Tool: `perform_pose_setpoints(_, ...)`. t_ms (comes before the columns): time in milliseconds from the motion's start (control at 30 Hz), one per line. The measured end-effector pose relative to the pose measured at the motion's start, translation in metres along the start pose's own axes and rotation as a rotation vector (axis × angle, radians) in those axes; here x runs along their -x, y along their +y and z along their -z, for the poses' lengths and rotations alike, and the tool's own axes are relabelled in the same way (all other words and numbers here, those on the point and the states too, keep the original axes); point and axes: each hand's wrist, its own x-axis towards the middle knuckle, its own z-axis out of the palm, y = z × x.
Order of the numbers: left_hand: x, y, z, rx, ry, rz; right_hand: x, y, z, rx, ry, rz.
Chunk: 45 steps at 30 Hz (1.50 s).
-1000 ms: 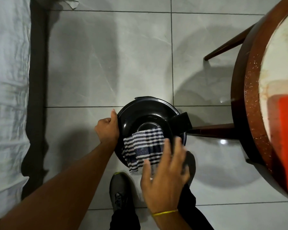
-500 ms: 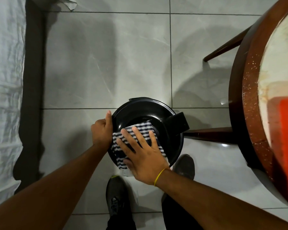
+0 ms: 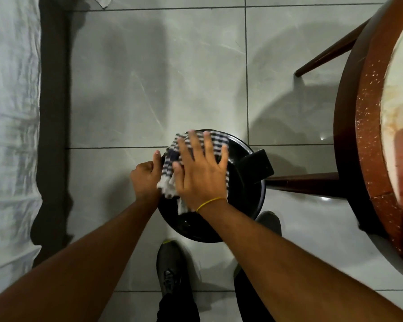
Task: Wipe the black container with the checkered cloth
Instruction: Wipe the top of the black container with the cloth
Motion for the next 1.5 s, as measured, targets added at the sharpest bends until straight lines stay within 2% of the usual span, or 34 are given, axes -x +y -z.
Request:
perform_pose_setpoints(133, 0.004, 0.004, 0.002, 0.001, 0.051, 0.078, -0.030, 0.006, 0.011, -0.024, -0.003, -0.251)
perform_pose_setpoints(200, 0.004, 0.009, 0.003, 0.002, 0.050, 0.107, -0.034, 0.002, 0.010, -0.033, 0.002, -0.297)
perform_pose_setpoints(267, 0.004, 0.010, 0.004, 0.008, 0.058, 0.128, -0.031, -0.001, 0.009, -0.010, 0.003, -0.266)
perform_pose_setpoints(333, 0.002, 0.006, 0.005, 0.008, 0.055, 0.118, -0.022, 0.002, 0.007, 0.027, -0.024, -0.114)
perform_pose_setpoints(500, 0.001, 0.006, 0.004, -0.008, 0.032, 0.080, 0.015, 0.034, 0.004, 0.113, -0.110, 0.449)
perform_pose_setpoints(667, 0.000, 0.013, 0.002, -0.031, 0.008, 0.051, 0.045, 0.068, 0.008, 0.097, -0.165, 0.638)
perform_pose_setpoints(1100, 0.004, 0.019, 0.004, -0.029, -0.034, 0.042, 0.140, 0.140, 0.015, 0.269, -0.165, 0.575)
perform_pose_setpoints(1300, 0.005, 0.017, 0.003, -0.042, -0.032, -0.045, 0.134, 0.134, 0.010, 0.246, -0.152, 0.531)
perform_pose_setpoints(1500, 0.006, 0.017, 0.004, -0.049, -0.032, -0.146, 0.089, 0.081, 0.003, 0.130, -0.066, 0.305)
